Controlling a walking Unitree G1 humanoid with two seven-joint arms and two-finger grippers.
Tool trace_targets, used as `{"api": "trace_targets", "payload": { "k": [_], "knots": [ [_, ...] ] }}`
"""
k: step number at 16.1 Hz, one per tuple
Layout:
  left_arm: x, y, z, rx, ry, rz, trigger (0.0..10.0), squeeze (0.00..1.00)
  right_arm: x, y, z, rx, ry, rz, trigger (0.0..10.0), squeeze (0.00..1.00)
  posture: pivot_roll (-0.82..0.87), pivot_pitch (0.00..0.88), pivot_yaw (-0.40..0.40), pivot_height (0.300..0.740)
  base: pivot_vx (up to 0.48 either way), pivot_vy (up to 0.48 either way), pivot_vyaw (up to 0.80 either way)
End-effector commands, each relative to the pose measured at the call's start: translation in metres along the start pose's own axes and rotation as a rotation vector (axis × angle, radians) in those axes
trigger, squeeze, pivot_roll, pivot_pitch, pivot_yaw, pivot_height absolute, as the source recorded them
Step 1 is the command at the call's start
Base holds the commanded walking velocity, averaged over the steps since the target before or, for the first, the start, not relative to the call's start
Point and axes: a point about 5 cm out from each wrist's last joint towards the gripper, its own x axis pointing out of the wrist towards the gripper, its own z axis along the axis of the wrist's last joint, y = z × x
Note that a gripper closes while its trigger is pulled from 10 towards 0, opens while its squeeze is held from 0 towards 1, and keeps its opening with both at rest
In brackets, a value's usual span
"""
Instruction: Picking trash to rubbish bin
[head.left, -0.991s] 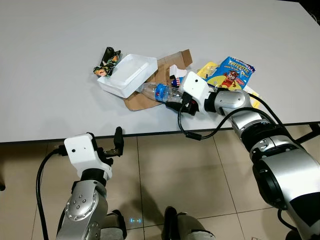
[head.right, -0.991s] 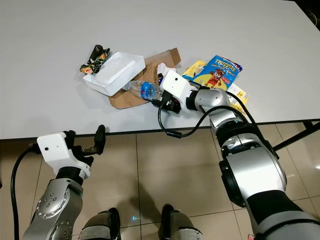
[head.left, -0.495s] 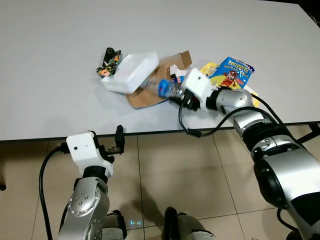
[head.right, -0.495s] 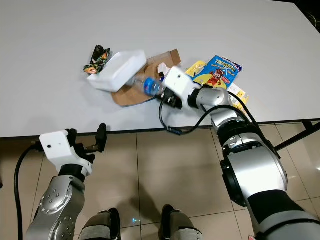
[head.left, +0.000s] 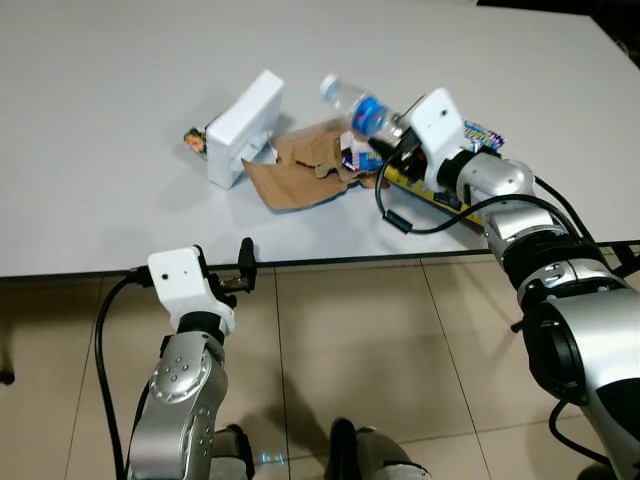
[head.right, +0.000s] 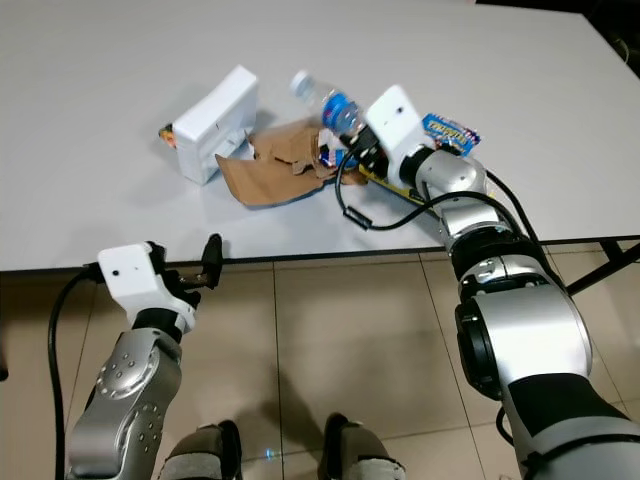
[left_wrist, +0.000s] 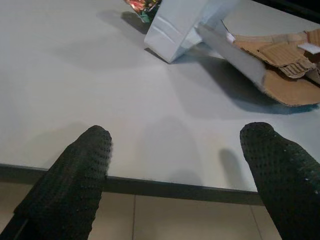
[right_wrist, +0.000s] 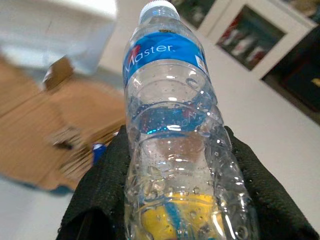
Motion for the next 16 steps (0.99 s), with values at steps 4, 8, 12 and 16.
{"api": "trace_targets", "payload": {
  "k": [4, 8, 12, 16],
  "knots": [
    [0.012, -0.003, -0.004, -0.003, 0.012, -0.018, 10.0, 0.0, -0.006, -0.014, -0.001, 0.073, -0.04, -0.167, 10.0, 0.0, -0.02, 0.077, -0.094, 0.74, 0.0, 0.0, 0.0],
    [0.024, 0.003, -0.001, 0.031, -0.006, -0.023, 10.0, 0.0, -0.009, -0.019, 0.001, 0.181, -0.11, -0.313, 10.0, 0.0, -0.02, 0.036, -0.074, 0.74, 0.0, 0.0, 0.0],
    [0.039, 0.006, 0.009, 0.015, -0.055, -0.029, 10.0, 0.0, -0.005, -0.001, -0.002, 0.203, -0.152, -0.308, 10.0, 0.0, -0.02, 0.009, -0.069, 0.74, 0.0, 0.0, 0.0],
    [0.051, 0.01, 0.016, -0.024, -0.089, -0.008, 10.0, 0.0, 0.0, 0.026, -0.005, 0.276, -0.204, -0.237, 10.0, 0.0, -0.02, 0.0, -0.071, 0.74, 0.0, 0.0, 0.0]
  ]
}}
